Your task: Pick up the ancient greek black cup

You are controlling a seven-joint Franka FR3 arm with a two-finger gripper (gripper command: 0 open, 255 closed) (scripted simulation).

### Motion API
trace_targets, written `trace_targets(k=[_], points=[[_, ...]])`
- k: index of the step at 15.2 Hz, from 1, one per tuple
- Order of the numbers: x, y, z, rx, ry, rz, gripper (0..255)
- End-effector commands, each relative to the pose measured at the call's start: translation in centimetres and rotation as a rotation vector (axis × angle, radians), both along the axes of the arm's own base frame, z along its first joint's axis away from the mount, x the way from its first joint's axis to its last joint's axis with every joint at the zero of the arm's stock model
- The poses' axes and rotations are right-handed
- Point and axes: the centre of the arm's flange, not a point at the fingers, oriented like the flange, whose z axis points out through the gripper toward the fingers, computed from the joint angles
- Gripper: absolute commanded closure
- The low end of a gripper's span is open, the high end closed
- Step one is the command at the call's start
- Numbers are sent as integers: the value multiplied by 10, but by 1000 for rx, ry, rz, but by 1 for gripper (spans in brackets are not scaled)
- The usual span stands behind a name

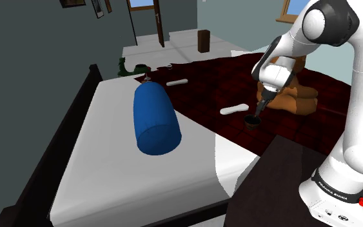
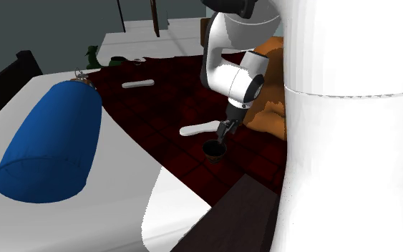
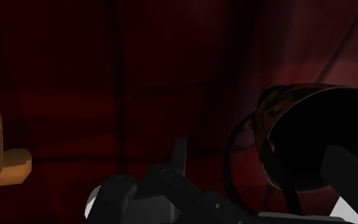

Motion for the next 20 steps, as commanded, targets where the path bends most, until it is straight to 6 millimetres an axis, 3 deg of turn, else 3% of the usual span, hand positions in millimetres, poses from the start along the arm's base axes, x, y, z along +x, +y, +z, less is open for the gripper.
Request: trace_targets(k=[1, 10, 20], points=[[0, 0, -2, 0, -1, 0, 255], [0, 0, -1, 0, -1, 0, 255], [0, 0, 51, 0, -1, 0, 255]])
